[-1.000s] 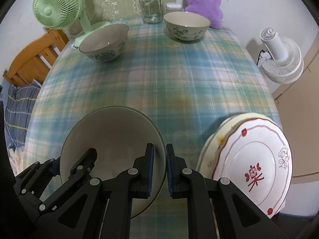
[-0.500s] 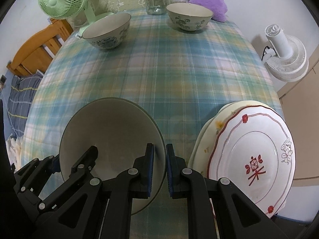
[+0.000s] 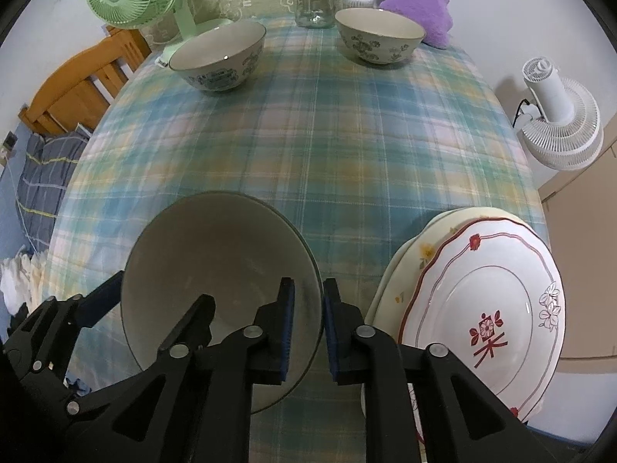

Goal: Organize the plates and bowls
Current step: 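Lower the grey-rimmed bowl beside the plate stack and open both tools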

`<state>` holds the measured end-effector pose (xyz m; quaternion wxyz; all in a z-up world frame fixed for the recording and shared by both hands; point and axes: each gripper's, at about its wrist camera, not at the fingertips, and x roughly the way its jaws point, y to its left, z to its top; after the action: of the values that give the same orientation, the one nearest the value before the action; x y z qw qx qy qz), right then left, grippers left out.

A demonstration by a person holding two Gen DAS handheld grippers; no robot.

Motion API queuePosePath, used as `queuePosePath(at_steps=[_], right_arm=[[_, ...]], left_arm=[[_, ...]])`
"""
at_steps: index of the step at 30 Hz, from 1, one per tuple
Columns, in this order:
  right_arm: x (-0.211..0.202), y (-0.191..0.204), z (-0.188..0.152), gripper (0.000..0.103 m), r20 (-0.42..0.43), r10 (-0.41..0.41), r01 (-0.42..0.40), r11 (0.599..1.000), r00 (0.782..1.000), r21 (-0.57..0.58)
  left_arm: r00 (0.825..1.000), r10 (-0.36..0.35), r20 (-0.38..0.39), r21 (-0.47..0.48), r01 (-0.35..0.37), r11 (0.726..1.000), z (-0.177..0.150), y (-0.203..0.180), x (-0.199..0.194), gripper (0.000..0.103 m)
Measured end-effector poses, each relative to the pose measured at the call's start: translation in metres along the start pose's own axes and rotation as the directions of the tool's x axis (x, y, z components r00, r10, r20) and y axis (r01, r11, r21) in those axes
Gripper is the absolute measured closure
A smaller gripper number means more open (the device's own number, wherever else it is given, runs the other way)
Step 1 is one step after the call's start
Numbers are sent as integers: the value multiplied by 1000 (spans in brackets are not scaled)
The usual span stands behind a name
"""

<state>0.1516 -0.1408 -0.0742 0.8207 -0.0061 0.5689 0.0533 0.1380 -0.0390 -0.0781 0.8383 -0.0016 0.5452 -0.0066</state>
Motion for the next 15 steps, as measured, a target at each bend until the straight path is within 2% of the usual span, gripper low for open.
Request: queuePosePath(at_steps=[4, 6, 11, 15], right_arm=[[-13, 0, 6, 60, 46, -7, 6, 1000, 999, 10], [-18, 0, 10, 48, 63, -6, 5, 1000, 998, 15], [-32, 4, 22, 40, 102, 4, -5, 1000, 995, 10], [-42, 10, 37, 30, 132, 16, -16, 1000, 991, 5]], left_arm=[[1000, -2, 12, -35, 2, 999, 9, 10, -8, 23], [1000, -5, 24, -38, 6, 999, 12, 12, -13, 21], [998, -14, 57, -45, 17, 999, 25, 18, -28, 19], [996, -19, 82, -51, 23, 998, 39, 22, -35, 19]])
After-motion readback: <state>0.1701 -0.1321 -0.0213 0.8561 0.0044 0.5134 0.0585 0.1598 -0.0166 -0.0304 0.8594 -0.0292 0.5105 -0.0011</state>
